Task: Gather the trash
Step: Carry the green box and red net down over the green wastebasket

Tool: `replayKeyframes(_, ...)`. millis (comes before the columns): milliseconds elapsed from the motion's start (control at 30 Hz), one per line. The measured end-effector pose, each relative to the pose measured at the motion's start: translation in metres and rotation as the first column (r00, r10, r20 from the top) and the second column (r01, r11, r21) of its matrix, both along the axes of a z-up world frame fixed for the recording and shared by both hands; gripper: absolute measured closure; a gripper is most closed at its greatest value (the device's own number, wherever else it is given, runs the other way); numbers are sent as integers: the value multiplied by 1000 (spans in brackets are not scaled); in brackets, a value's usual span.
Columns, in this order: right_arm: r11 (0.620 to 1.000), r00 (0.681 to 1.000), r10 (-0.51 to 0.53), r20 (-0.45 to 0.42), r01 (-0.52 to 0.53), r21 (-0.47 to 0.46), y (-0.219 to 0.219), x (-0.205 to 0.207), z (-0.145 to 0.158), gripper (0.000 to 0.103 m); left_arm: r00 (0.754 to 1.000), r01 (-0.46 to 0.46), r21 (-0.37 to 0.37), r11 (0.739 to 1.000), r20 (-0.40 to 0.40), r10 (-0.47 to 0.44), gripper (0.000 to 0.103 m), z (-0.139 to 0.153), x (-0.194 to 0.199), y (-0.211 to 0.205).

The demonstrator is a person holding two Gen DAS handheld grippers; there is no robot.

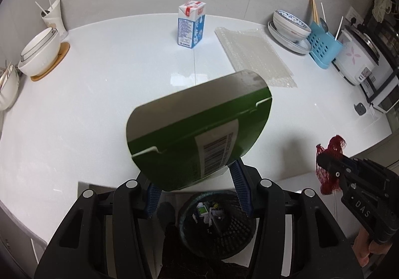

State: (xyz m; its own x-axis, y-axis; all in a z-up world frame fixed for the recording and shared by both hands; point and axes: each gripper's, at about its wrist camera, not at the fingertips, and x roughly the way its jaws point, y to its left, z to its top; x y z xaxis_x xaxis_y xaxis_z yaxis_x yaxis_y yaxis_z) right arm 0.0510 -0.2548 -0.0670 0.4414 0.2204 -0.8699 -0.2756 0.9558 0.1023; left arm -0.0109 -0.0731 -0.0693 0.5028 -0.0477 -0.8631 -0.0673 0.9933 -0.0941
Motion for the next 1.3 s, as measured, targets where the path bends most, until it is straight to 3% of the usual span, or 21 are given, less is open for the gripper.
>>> replayKeyframes(700,999,997,48,-65,-48,7,-18,-68,-37,86,996,50,-53,997,-71,-54,54,-51,-78,-31)
replayKeyframes(1300,997,984,71,-163,-74,-13,-15,-91,-103,86,991,81,-63,995,-99,-87,54,-118,-92,-36)
